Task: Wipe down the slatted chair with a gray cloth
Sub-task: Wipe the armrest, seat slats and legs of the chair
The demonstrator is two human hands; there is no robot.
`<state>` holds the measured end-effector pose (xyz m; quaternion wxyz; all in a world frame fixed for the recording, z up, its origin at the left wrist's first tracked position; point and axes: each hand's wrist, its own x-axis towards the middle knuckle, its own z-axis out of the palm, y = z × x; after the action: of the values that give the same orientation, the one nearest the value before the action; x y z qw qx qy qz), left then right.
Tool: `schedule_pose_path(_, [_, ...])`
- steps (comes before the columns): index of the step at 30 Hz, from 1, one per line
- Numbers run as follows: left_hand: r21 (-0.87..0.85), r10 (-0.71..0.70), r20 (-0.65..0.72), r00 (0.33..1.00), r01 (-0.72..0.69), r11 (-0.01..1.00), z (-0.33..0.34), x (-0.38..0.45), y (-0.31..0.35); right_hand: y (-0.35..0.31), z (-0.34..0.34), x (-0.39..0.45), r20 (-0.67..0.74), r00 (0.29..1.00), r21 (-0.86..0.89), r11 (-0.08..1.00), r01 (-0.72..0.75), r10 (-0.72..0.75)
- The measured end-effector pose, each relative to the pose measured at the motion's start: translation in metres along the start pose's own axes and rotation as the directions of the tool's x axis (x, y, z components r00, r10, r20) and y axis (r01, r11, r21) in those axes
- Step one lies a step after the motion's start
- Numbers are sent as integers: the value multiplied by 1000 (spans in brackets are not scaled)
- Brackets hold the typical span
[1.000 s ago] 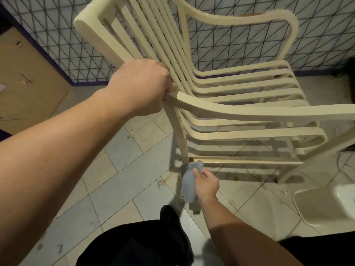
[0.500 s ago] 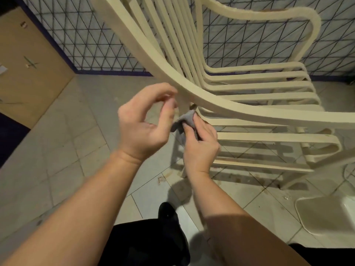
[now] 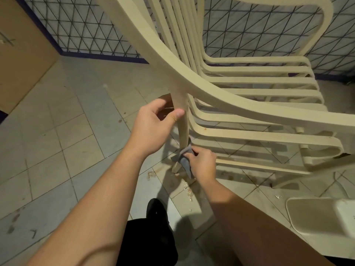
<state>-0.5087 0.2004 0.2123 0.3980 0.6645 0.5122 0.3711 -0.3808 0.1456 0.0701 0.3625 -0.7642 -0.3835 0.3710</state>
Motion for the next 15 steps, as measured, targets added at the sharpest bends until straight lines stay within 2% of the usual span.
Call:
schedule_pose_path(3, [3,-4,12,1000,4,1000,-2,1,-2,1,-2,-1,-5,1000,8,1000,7,-7])
schedule_pose_path(6, [16,0,13,1000,0,1000,-4,6,-2,-7,6,-8,-195,964,14,982,188,-182])
schedule_pose_path(8, [18,5,22,1000,-6,1000,-5,7,-3,-21,9,-15,-338,913,122,951,284,-229])
schedule_pose_path(10, [8,3,30,1000,-4,1000,-4,8,-6,-27,13,-17,-384,895,178,933,312,-227])
schedule_pose_path(12, [4,1,23,1000,-1,1000,-3,9,-9,-19,16,-15,-295,943,148,968,204,-154])
schedule_pose_path(15, [-32,-1,26,1000,2,999,-3,10,-11,6,15,-5,-62,998,-19,1000,25,-26])
